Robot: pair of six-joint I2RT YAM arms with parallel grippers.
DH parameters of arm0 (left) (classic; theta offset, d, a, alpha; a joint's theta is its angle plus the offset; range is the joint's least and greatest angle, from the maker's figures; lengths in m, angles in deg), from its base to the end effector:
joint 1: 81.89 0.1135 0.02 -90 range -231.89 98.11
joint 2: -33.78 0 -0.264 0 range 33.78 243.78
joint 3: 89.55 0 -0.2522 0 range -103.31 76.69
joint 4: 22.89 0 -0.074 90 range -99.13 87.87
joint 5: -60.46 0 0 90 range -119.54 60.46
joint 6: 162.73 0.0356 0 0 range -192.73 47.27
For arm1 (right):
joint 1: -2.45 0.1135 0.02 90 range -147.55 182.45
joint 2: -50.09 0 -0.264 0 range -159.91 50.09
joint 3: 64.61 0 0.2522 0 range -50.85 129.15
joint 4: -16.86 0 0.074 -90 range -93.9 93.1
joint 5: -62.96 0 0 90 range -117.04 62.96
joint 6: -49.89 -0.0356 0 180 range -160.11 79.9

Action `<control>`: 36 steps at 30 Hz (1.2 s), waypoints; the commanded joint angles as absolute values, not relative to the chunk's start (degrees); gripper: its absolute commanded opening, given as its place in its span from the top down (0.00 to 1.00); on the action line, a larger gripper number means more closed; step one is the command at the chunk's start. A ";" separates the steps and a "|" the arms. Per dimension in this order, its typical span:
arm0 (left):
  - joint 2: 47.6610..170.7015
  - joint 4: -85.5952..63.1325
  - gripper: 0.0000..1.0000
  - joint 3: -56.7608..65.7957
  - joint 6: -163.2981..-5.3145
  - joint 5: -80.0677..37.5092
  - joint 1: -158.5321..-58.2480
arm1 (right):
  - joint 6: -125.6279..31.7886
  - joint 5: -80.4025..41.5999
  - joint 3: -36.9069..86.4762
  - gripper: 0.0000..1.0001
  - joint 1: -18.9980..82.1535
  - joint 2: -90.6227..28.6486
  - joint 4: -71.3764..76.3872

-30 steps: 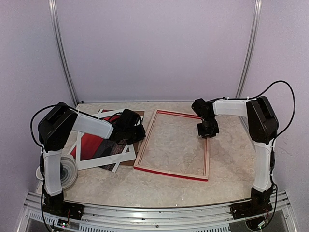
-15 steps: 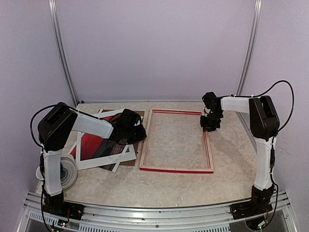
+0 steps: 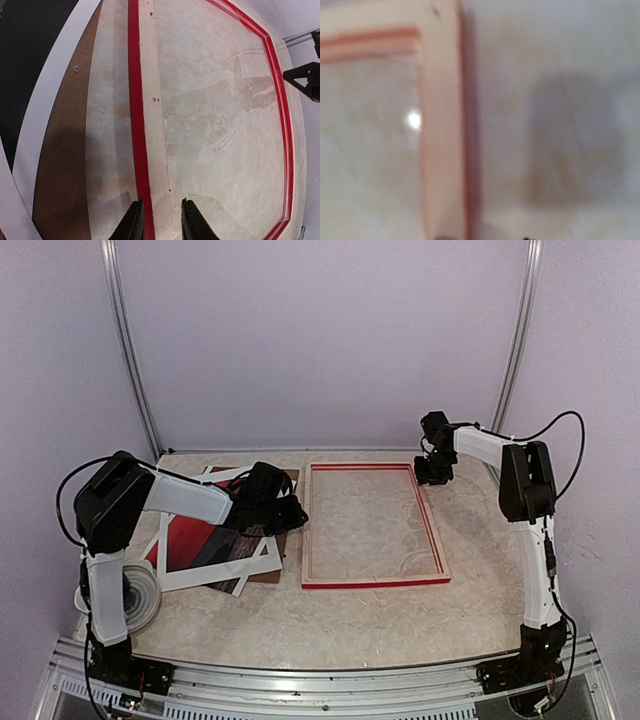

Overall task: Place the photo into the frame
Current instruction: Press the glass panel against the frame body.

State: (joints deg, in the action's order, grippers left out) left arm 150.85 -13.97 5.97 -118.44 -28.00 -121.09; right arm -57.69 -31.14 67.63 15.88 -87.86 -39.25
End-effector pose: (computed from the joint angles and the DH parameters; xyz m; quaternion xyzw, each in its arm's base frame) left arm 0.3363 -0.2755 0.1401 -0.0463 0.9106 -0.2862 0.2947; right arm 0.5051 0.1180 0.1687 0.0438 0.9683 0.0316 0.2437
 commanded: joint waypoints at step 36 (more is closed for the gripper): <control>144.08 -31.09 0.72 13.93 -112.10 -21.02 -126.21 | -67.90 -56.75 40.78 0.59 30.39 -71.88 -56.25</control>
